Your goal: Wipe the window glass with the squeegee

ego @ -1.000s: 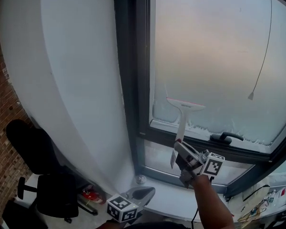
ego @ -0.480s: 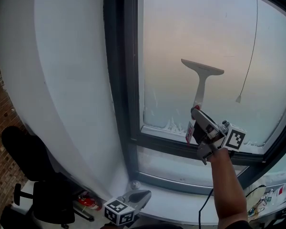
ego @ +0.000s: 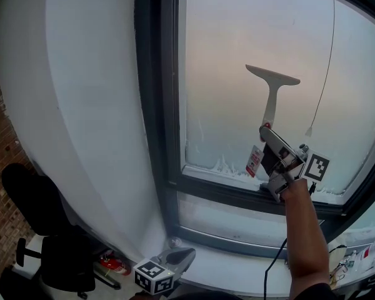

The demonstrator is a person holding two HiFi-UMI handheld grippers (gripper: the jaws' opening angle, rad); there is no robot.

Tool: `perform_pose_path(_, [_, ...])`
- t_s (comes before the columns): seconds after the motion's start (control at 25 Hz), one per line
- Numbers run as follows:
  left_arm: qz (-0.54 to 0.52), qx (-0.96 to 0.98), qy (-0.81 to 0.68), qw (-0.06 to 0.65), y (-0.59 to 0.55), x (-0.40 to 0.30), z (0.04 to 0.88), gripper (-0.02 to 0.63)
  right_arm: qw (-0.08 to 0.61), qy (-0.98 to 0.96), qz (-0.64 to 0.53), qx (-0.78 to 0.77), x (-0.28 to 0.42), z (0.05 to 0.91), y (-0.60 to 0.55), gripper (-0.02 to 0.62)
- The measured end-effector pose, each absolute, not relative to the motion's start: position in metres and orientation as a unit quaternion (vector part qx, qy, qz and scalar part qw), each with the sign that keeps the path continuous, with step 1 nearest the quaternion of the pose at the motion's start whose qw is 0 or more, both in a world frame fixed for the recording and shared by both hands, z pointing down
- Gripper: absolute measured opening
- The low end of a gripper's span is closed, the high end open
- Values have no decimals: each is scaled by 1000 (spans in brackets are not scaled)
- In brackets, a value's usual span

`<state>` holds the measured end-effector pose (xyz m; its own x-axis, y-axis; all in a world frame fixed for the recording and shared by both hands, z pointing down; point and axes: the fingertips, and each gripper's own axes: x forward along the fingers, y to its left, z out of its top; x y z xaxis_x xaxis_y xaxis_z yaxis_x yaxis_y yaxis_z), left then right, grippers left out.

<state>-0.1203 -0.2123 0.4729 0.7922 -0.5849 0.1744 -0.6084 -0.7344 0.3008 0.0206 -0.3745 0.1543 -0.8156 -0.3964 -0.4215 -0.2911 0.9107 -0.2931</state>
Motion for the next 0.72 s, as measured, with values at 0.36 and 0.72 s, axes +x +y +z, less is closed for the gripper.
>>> perform_pose_path(0.36, [45,933,-311,176,-210,-105,478,0,236,948,-128,-172,27,179,-372,87])
perform_pose_path(0.72, [51,936,-300,175,-207,-92,477,0,234,945,-158,-164,29,222,-360,87])
